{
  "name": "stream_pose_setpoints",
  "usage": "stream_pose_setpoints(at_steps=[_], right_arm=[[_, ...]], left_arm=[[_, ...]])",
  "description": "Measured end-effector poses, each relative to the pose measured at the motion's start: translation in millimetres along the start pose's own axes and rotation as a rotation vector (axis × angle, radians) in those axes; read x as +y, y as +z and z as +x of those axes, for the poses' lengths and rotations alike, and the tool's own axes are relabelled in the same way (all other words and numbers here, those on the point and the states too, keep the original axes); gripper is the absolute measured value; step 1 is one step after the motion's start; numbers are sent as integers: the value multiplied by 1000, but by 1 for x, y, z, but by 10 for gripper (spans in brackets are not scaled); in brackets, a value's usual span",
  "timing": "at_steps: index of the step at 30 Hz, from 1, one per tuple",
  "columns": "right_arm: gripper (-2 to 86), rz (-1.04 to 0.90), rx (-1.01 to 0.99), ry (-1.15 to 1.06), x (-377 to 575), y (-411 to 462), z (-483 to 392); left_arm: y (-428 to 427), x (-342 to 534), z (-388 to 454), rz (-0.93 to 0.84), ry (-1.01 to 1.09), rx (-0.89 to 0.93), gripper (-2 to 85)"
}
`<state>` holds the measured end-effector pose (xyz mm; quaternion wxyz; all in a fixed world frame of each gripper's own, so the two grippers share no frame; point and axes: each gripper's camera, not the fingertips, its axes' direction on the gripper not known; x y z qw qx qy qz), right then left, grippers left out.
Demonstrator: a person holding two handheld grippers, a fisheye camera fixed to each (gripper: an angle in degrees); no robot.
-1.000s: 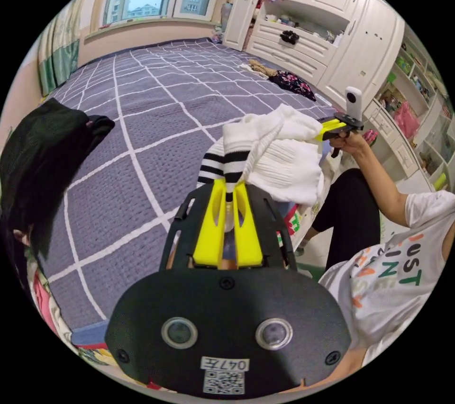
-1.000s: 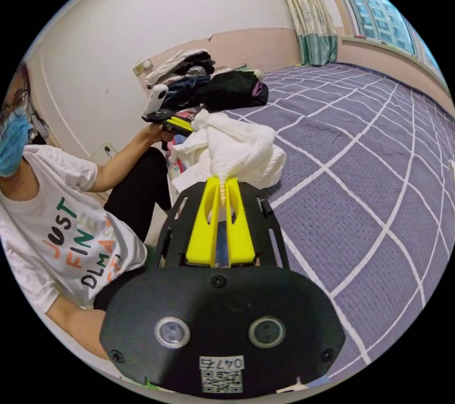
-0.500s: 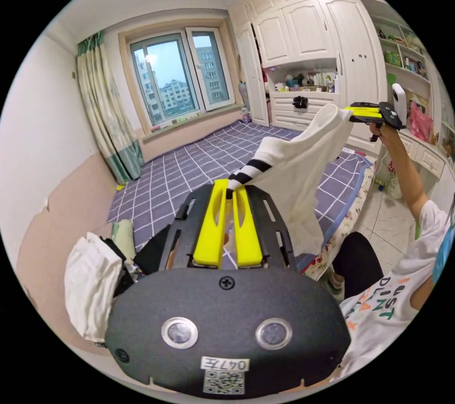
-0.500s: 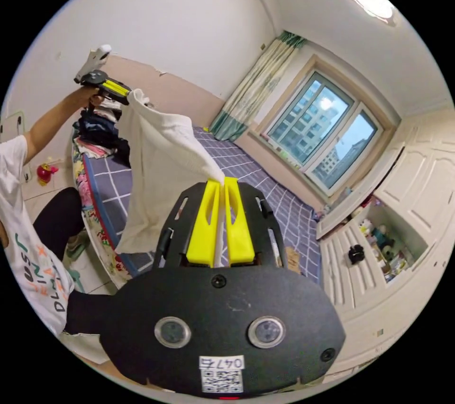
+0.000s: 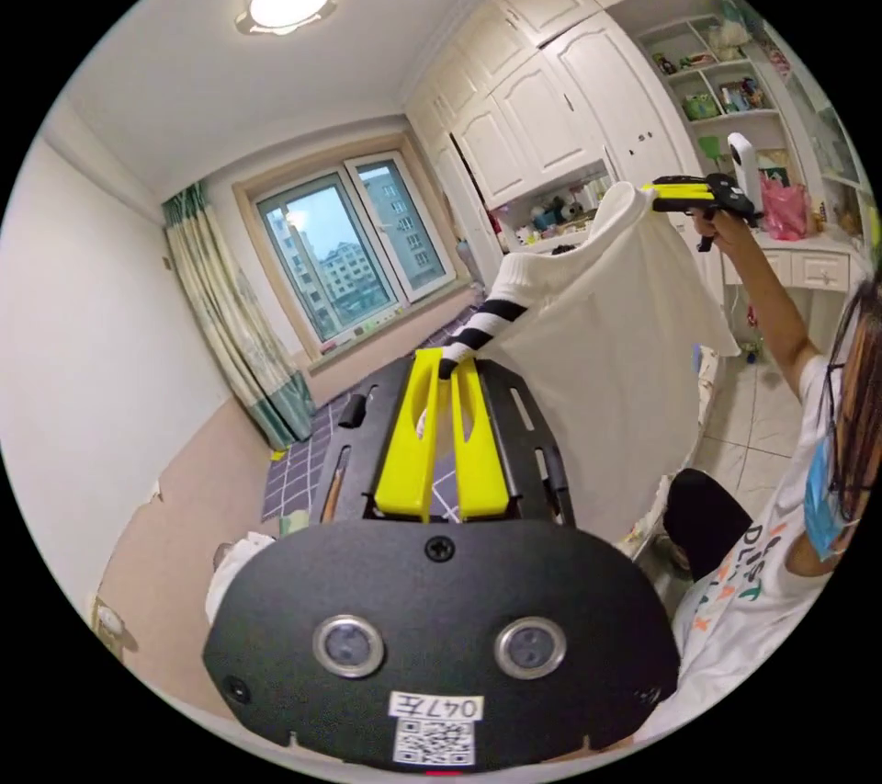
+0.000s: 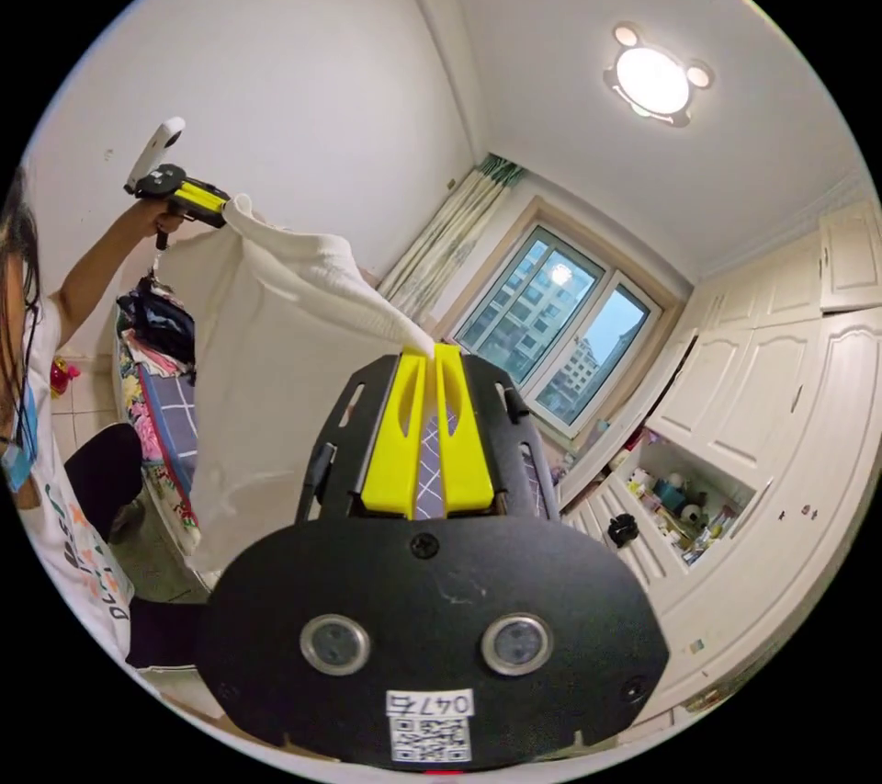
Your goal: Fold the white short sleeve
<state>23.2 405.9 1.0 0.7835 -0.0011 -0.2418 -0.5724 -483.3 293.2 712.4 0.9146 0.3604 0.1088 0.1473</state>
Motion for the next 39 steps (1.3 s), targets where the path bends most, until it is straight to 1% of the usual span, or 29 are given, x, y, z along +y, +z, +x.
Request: stream_pose_setpoints(at_steps=[2,3,5,6,7,8,10,11,12,13,14,15,16,17,18,20,21,23,24,26,28,31,34,36,39], right_arm=[[1,-50,-24,6,2,15,4],[1,-108,-64,17,7,35,7],[1,-220,-141,45,22,78,11],[1,-303,-190,72,36,114,13],[0,-384,-222,106,52,153,15],[0,-416,-231,124,59,171,16],[0,-453,-181,187,76,221,27],[0,-434,-162,200,75,224,31],[0,-364,-117,201,70,224,39],[0,-286,-65,162,64,217,44],[0,-253,-41,134,63,214,46],[0,-210,-21,82,62,208,49],[1,-189,-51,39,66,204,51],[1,-186,-79,16,69,203,51],[2,-196,-135,-32,80,204,49],[4,-238,-237,-87,105,212,39],[8,-266,-312,-125,125,218,27],[15,-306,-399,-179,161,228,4],[16,-332,-461,-210,186,233,-13],[15,-379,-551,-234,226,240,-41],[8,-451,-675,-268,282,244,-80],[1,-535,-810,-296,346,245,-126],[1,-613,-833,-321,389,249,-154],[5,-637,-846,-319,404,254,-161],[25,-657,-911,-246,421,262,-158]], left_arm=[[36,-3,-8,-99,-30,100,-4],[50,-2,-9,-137,-37,130,-4],[127,8,-15,-308,-74,227,-4],[151,13,-15,-352,-88,240,-5],[198,22,-16,-429,-116,245,-5],[243,30,-18,-492,-162,226,-4],[291,30,-24,-515,-224,180,-4],[301,20,-25,-448,-201,138,-4],[301,13,-24,-408,-177,105,-4],[297,0,-23,-329,-125,43,-4],[290,-10,-24,-269,-85,27,-4],[287,-13,-25,-247,-69,38,-4],[282,-17,-26,-225,-32,94,-4],[281,-16,-24,-236,30,164,-4],[282,-13,-21,-257,69,193,-4],[299,14,4,-391,236,288,-3],[305,24,13,-425,274,310,-3],[328,72,54,-547,431,398,-3],[335,84,65,-575,459,423,-2],[358,139,106,-673,519,547,-2],[372,184,136,-725,536,638,-2],[394,256,176,-794,501,744,-2],[408,300,198,-785,409,809,-1],[413,314,204,-775,372,792,-1],[411,325,199,-722,299,739,2]])
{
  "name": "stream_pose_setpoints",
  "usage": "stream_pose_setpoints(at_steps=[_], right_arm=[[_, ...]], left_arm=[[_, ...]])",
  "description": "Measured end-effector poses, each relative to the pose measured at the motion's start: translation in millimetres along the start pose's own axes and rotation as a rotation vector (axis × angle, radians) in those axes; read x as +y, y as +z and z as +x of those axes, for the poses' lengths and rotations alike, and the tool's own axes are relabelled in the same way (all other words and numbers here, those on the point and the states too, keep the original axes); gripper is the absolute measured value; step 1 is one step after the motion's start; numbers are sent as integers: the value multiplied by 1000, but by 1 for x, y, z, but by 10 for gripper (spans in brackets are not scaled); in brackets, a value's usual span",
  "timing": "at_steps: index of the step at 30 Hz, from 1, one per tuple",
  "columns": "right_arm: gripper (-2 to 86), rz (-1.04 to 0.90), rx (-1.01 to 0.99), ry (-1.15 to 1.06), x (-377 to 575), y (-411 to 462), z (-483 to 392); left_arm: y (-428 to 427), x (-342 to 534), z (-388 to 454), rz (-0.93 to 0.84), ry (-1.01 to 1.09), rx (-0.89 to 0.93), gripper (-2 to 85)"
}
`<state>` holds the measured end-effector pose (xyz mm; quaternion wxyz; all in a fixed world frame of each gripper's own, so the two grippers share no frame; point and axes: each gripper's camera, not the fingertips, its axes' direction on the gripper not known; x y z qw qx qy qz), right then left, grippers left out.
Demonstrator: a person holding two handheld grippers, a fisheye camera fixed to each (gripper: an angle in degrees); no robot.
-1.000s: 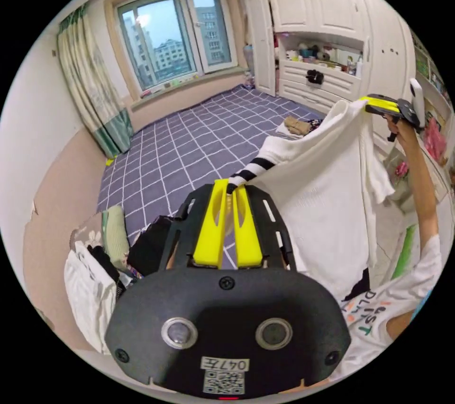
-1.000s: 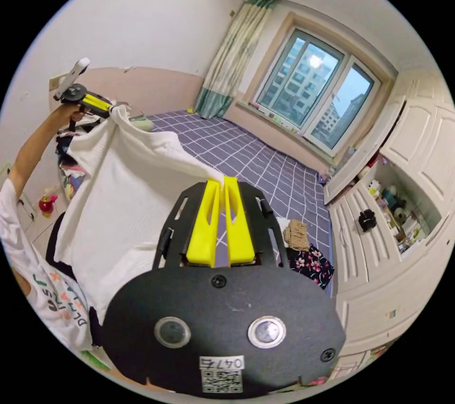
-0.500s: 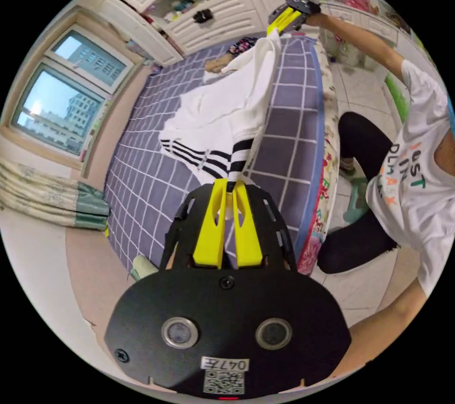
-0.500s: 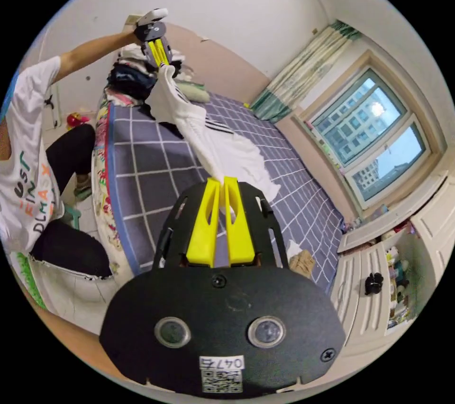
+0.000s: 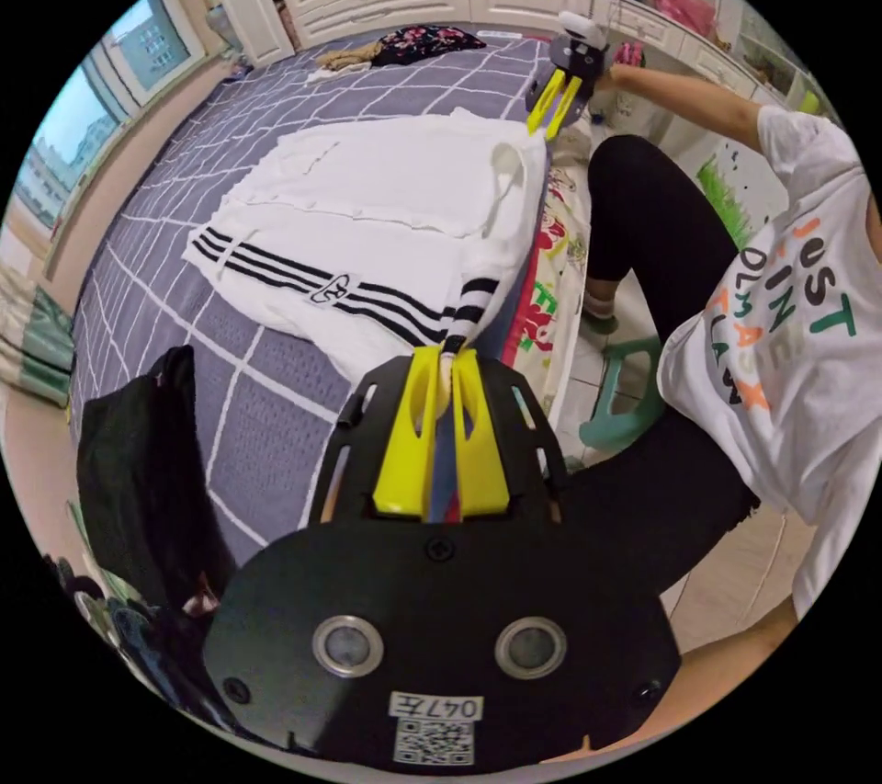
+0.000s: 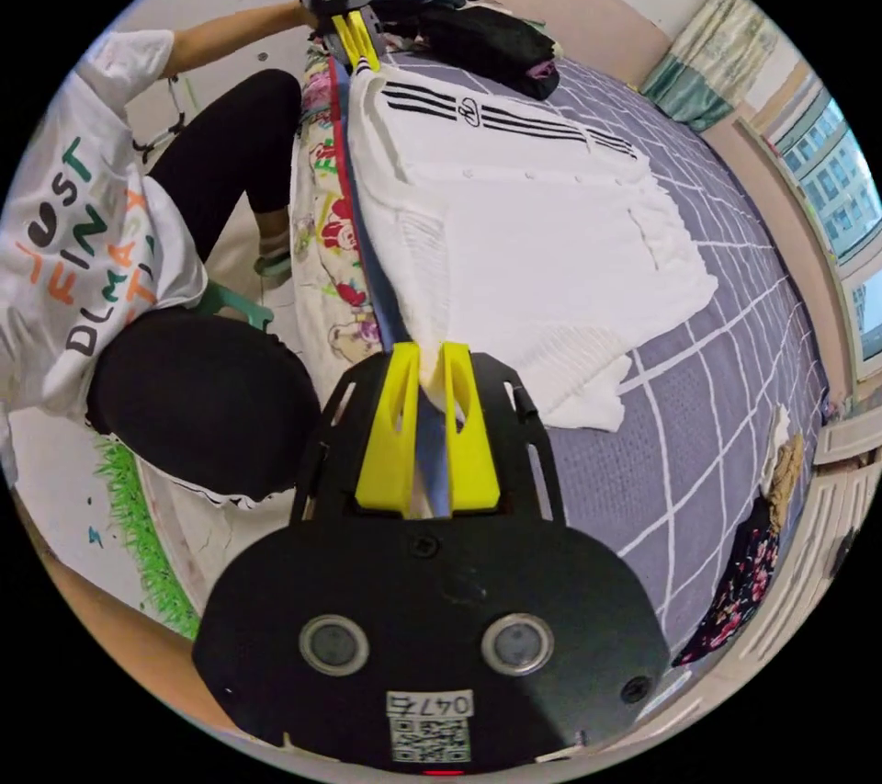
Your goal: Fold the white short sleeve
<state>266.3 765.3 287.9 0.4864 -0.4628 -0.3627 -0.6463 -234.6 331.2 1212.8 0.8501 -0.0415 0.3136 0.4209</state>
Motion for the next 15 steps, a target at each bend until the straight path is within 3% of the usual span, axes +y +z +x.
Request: stream_pose_setpoints(at_steps=[3,8,12,15], right_arm=[[52,11,-80,71,22,2,11],[48,208,6,301,83,-25,28],[55,221,181,636,119,-23,80],[65,198,174,740,121,-2,117]], left_arm=[[-15,22,-5,110,-95,-25,3],[-54,83,-10,350,-360,-128,3],[-34,98,-45,305,-628,-88,29],[-3,94,-63,277,-730,-52,62]])
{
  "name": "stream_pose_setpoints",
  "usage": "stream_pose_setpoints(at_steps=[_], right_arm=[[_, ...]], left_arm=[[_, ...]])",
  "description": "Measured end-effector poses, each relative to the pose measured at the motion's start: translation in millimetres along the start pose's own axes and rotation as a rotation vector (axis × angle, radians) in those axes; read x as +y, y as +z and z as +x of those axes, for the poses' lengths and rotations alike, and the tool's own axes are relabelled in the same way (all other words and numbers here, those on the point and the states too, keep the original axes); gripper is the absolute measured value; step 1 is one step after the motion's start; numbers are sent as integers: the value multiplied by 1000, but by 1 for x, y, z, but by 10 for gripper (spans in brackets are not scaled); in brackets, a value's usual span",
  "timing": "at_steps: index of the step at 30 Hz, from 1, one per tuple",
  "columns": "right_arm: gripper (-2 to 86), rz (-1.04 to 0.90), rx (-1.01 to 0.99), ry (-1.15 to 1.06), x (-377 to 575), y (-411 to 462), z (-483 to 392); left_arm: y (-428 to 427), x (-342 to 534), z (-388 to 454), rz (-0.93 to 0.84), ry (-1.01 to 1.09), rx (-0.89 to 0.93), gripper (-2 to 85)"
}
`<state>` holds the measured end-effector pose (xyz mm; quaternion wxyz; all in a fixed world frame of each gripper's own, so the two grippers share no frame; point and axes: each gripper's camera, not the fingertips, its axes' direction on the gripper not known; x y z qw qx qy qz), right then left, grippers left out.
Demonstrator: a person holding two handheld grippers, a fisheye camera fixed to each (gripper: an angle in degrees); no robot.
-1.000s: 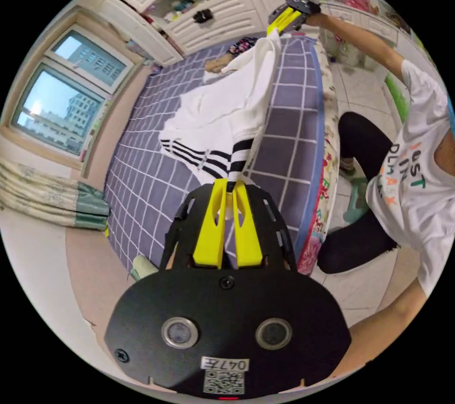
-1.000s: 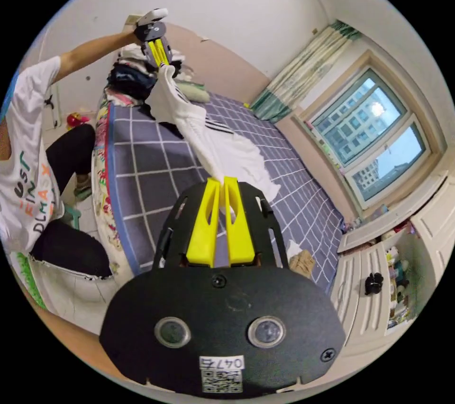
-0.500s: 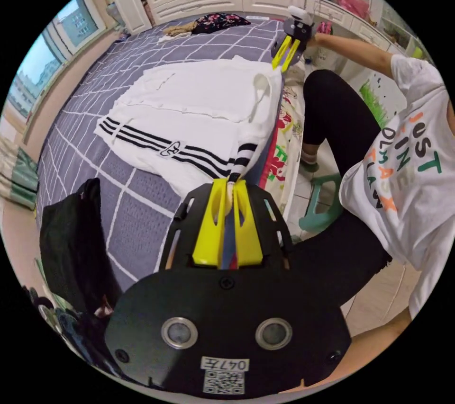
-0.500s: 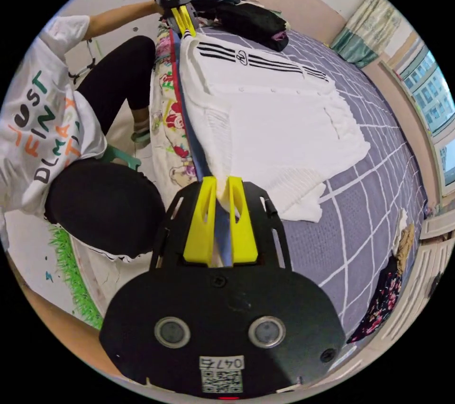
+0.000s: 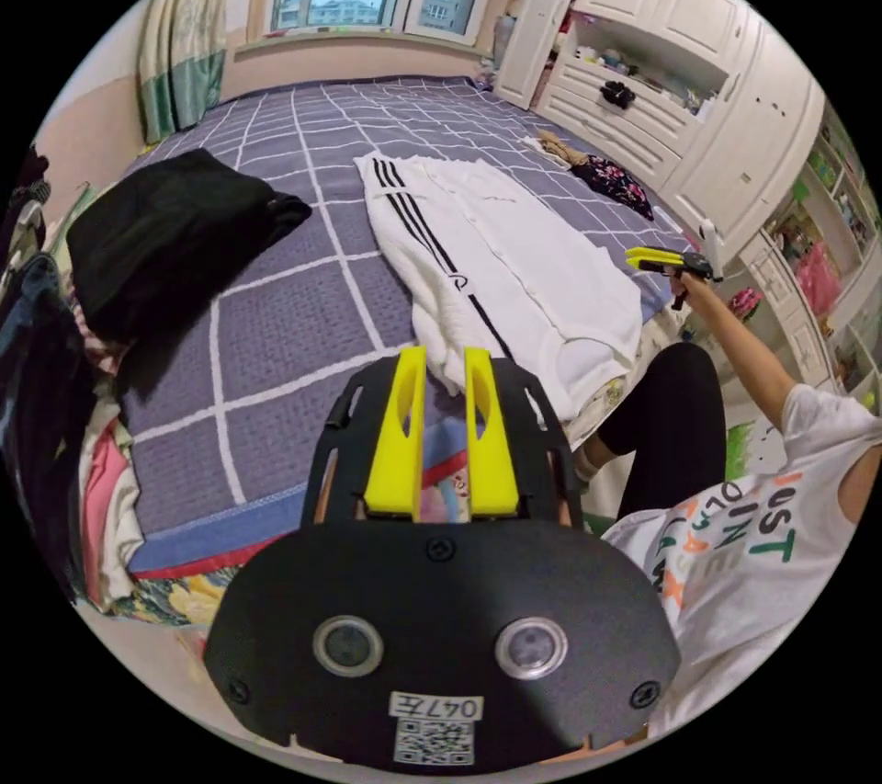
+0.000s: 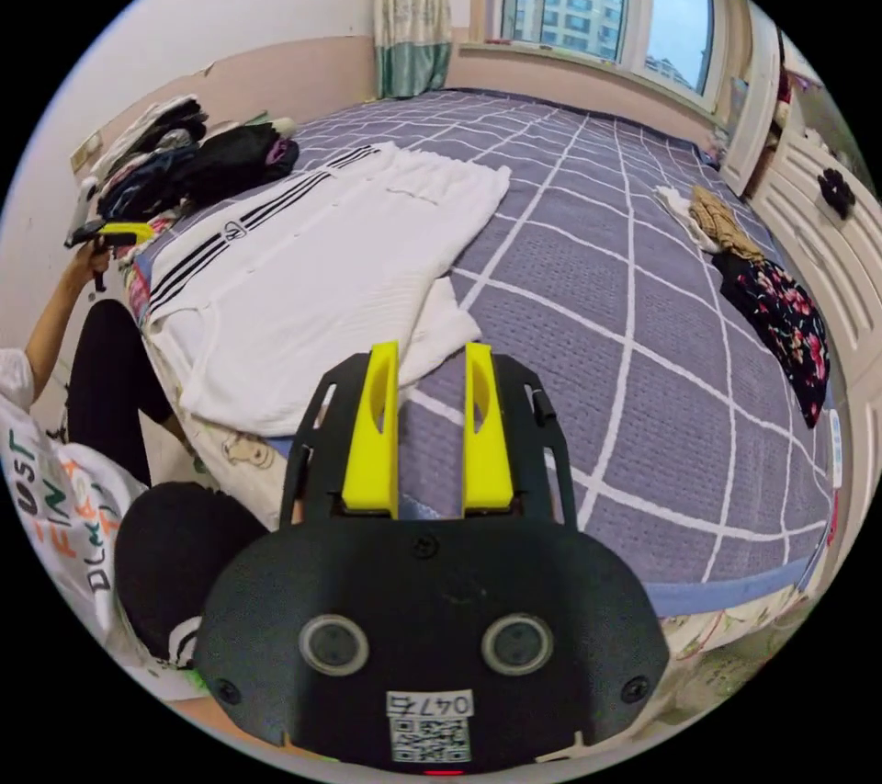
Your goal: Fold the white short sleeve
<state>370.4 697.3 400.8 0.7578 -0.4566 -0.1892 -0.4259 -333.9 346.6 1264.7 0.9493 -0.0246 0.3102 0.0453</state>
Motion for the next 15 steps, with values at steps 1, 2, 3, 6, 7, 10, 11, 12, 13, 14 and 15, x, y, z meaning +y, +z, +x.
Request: stream_pose_setpoints(at_steps=[1,2,3,6,7,10,11,12,13,14,15], right_arm=[[65,-11,-6,32,-6,13,7],[63,-19,-8,46,-9,19,10],[47,-40,-7,73,-14,32,16],[5,-141,-86,63,-21,58,22],[2,-146,-55,55,-22,57,20],[-1,-92,84,13,-15,33,12],[-1,-83,110,7,-12,28,10],[-2,-70,163,-2,-6,17,7],[-2,-60,215,-12,2,7,4],[-2,-56,244,-17,6,2,3],[-2,-53,308,-18,16,-5,2]], left_arm=[[11,-2,0,8,-35,35,67],[18,-5,3,32,-63,49,63],[20,-6,7,49,-65,47,60],[31,-27,56,118,67,65,47],[43,-42,84,107,154,92,53],[87,-90,159,71,410,108,73],[109,-114,183,61,474,129,73],[120,-128,193,51,492,151,73],[145,-156,211,16,504,203,70],[170,-184,225,-32,488,241,69],[182,-197,232,-61,477,253,68]])
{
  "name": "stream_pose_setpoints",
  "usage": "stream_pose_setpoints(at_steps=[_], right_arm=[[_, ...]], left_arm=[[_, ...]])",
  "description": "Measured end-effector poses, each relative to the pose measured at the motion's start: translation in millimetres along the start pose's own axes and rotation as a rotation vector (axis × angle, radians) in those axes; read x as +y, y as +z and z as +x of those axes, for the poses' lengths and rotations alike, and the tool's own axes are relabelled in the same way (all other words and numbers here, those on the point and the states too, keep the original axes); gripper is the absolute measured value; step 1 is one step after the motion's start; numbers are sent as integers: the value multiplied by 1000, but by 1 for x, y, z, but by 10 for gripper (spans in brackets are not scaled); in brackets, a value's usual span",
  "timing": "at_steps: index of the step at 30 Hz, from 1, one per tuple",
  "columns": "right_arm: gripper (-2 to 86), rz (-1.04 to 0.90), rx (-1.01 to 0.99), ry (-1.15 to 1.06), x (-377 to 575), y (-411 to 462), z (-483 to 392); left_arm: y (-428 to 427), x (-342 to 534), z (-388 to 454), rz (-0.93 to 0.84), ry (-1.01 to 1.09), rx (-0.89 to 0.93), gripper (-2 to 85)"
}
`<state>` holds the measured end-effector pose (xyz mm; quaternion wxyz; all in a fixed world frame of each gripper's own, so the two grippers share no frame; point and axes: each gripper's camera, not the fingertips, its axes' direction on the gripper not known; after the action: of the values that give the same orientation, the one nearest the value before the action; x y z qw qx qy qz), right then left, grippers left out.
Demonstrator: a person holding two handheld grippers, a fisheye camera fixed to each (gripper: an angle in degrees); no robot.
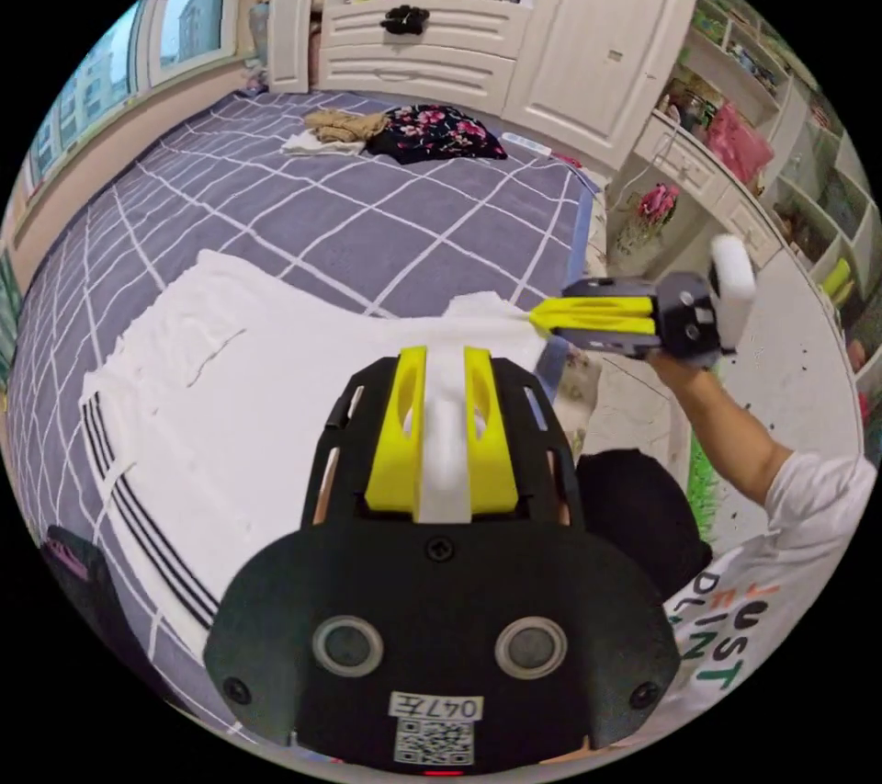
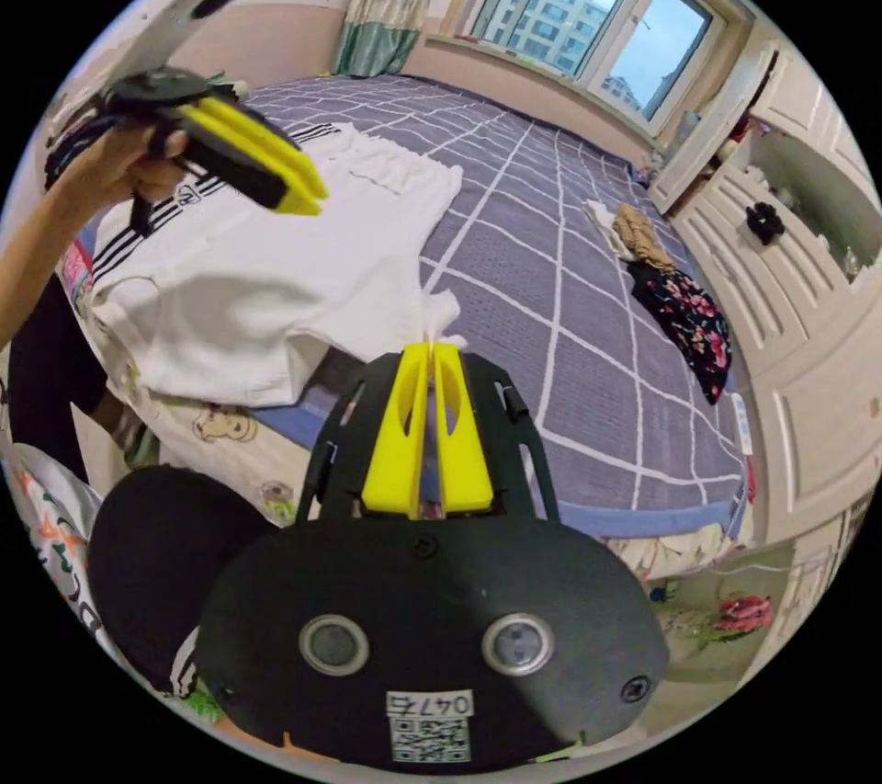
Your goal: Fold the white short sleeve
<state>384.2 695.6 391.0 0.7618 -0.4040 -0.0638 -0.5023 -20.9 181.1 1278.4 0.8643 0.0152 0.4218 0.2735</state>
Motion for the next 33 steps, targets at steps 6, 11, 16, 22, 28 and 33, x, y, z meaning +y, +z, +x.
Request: stream_pose_setpoints(at_steps=[6,11,16,22,28,33], right_arm=[[9,-88,-88,51,51,9,11],[42,62,-128,215,86,9,36],[52,64,-186,298,78,41,61],[4,-14,-81,102,55,77,37],[-2,96,157,156,46,57,55],[-2,-92,66,157,45,105,60]], left_arm=[[109,-85,11,-270,22,95,73],[134,-106,32,-256,106,36,66],[177,-109,37,-395,133,-7,62],[177,-91,39,-383,183,-31,10],[130,-93,31,-110,125,-64,23],[164,-78,12,-267,8,-66,78]])
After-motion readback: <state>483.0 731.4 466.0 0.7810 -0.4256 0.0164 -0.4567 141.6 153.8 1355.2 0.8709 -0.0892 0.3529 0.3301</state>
